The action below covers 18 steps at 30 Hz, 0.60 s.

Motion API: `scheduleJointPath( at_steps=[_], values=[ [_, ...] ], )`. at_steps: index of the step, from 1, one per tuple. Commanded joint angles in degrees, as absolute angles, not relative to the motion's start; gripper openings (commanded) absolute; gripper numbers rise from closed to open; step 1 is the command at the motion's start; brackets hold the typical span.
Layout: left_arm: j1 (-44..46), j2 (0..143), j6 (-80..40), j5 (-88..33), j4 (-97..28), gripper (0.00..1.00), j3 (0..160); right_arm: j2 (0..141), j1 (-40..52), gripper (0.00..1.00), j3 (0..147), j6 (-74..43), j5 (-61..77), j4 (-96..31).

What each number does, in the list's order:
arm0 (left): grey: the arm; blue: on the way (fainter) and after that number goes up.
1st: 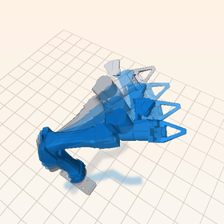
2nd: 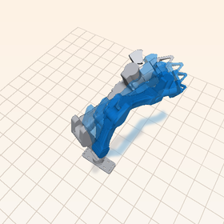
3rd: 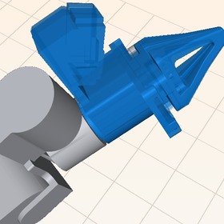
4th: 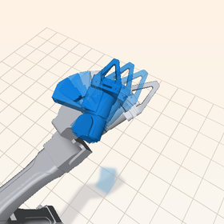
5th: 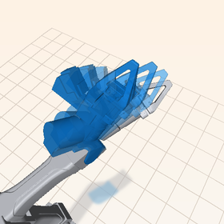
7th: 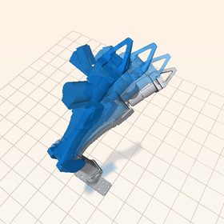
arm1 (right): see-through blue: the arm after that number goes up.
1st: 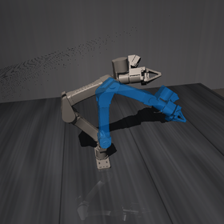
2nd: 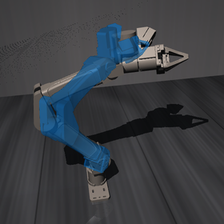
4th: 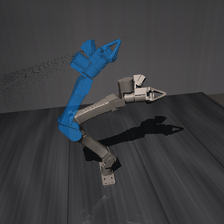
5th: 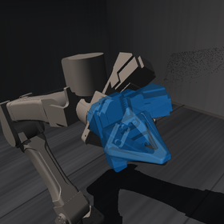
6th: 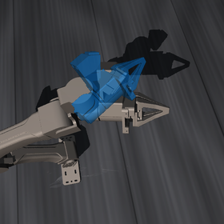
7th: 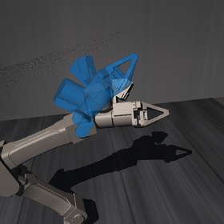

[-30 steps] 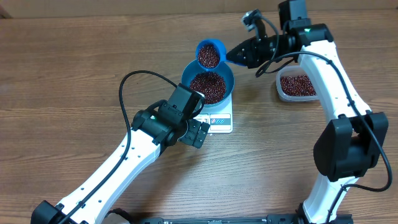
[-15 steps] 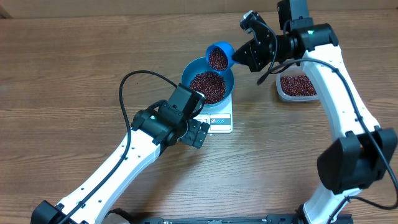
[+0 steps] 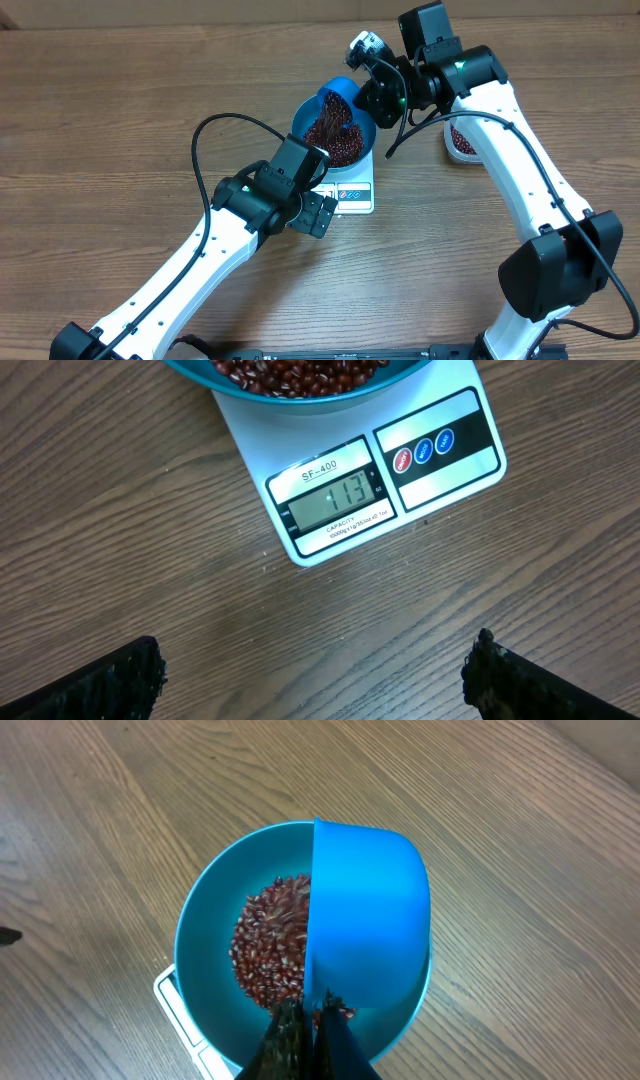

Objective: Scoop item into bowl and weigh 150g on scale
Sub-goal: 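Tilt the scoop with the right gripper to pour beans into bowl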

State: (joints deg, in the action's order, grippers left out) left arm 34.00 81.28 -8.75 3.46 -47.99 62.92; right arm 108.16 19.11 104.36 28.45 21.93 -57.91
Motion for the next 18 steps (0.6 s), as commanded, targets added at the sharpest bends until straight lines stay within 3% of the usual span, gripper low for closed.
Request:
scheduleJointPath(
  at_steps=[1, 18],
  values=[
    [33.7, 80.5, -7.7, 3.2, -47.9, 0.99, 62.8, 106.5, 18.7, 0.03, 106.3, 27.0, 22.0, -57.4],
    [33.7, 80.5, -7.7, 3.2, -47.9, 1.0, 62.8, 106.5, 18.6, 0.03, 106.2, 27.0, 25.7, -57.3]
  ],
)
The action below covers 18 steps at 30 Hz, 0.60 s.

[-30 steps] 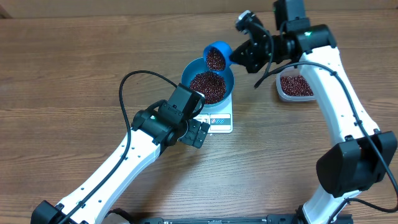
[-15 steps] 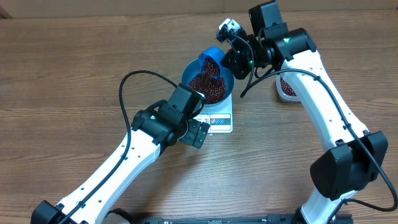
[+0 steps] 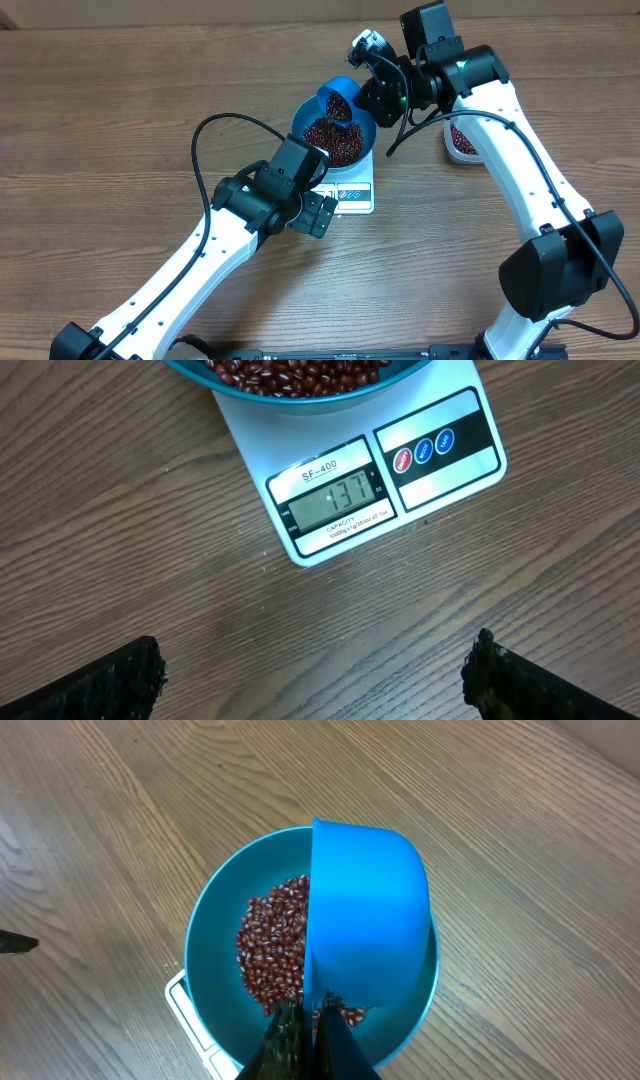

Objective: Scoop item into bowl and weigh 150g on scale
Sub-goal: 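Tilt the scoop with the right gripper to pour beans into bowl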

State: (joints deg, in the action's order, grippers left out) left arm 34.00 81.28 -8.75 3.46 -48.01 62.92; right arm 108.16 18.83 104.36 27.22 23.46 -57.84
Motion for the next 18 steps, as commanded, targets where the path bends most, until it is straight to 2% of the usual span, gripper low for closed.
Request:
scheduleJointPath(
  at_steps=[1, 18],
  values=[
    [33.7, 80.5, -7.7, 3.2, -47.9, 1.0, 62.8, 106.5, 18.6, 0.04, 106.2, 26.3, 25.8, -57.3],
    [33.7, 80.5, -7.7, 3.2, -47.9, 0.99, 62.8, 106.5, 18.6, 0.03, 106.2, 25.4, 25.8, -57.1]
  ],
)
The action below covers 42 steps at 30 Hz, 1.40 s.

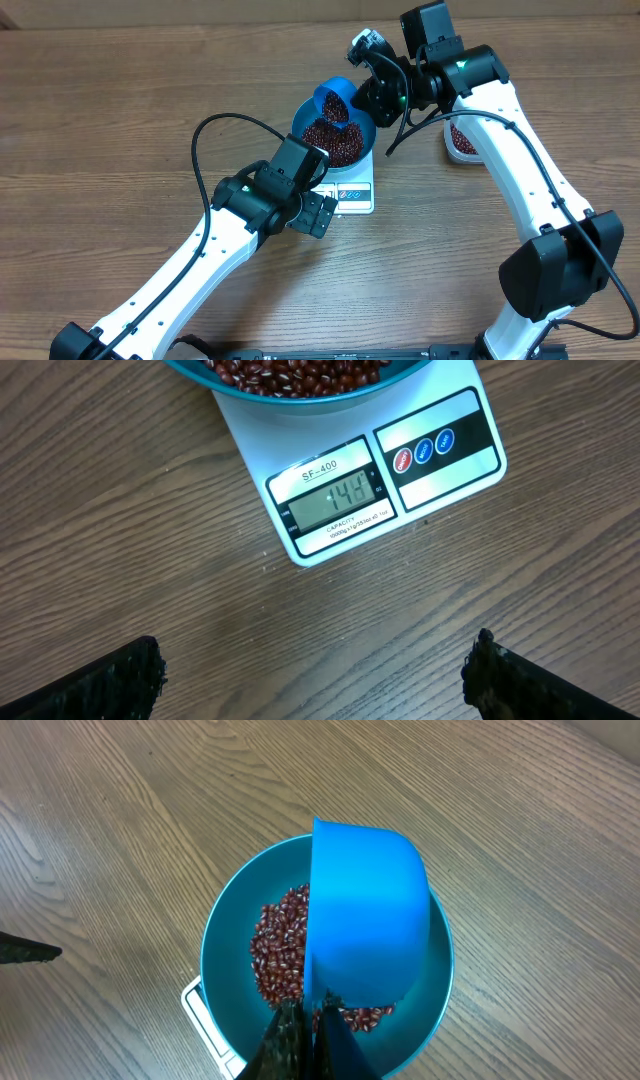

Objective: Scoop item into bowl and weigh 150g on scale
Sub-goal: 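Tilt the scoop with the right gripper to pour beans into bowl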

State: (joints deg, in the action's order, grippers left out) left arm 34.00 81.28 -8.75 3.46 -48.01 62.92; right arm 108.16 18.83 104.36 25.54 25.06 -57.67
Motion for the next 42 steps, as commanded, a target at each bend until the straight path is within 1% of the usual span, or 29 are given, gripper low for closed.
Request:
scheduleJointPath(
  at_steps=[1, 10, 17, 23, 27, 31, 36, 42],
  values=[
    [33.7, 80.5, -7.7, 3.2, -47.9, 1.0, 62.8, 106.5, 18.6, 0.03, 106.2, 25.4, 25.8, -57.1],
    [33.7, 80.5, -7.7, 3.2, -47.9, 1.0, 62.8, 106.5, 18.1, 0.03, 106.2, 23.8, 26.7, -57.1],
    [33.7, 80.5, -7.7, 3.2, -47.9, 1.0, 62.8, 106.5, 14.4, 0.03, 106.2, 22.0, 36.5, -57.1],
    [33.7, 80.5, -7.7, 3.2, -47.9, 1.0, 62.8, 106.5, 10.6, 0.03, 106.3, 16.4, 44.4, -56.8],
    [33.7, 80.5, -7.7, 3.2, -47.9, 1.0, 62.8, 106.5, 9.2, 0.03, 106.2, 16.0, 49.0, -56.9],
    [33.7, 80.5, -7.7, 3.2, -47.9, 1.0, 62.8, 106.5, 9.2, 0.04, 106.2, 16.4, 49.1, -56.9],
    [33.7, 80.5, -7.7, 3.2, -47.9, 1.0, 62.8, 106.5, 9.3, 0.03, 106.2, 19.8, 48.9, -56.8],
    [33.7, 80.5, -7.7, 3.2, -47.9, 1.0, 62.8, 106.5, 9.3, 0.04, 106.2, 20.0, 45.1, -56.7]
  ],
)
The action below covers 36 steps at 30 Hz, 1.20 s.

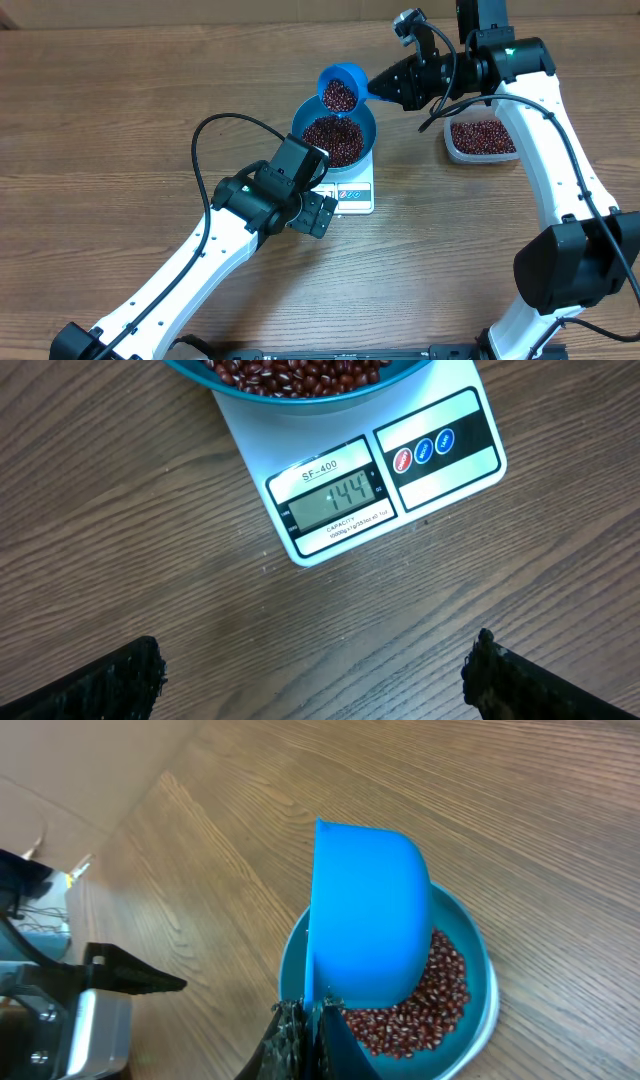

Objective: Scoop item into bowl and weigh 150g on scale

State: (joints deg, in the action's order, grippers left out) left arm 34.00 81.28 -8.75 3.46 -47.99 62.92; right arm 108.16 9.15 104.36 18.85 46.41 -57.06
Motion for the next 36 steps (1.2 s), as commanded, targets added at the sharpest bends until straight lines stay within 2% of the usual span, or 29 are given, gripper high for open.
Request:
scheduleJointPath(
  at_steps=[1, 36],
  values=[
    [33.7, 80.5, -7.7, 3.2, -47.9, 1.0, 62.8, 106.5, 9.3, 0.03, 106.2, 20.0, 44.8, -56.8],
    [33.7, 80.5, -7.7, 3.2, -47.9, 1.0, 62.8, 106.5, 13.6, 0.03, 106.2, 28.2, 33.8, -58.7]
  ],
)
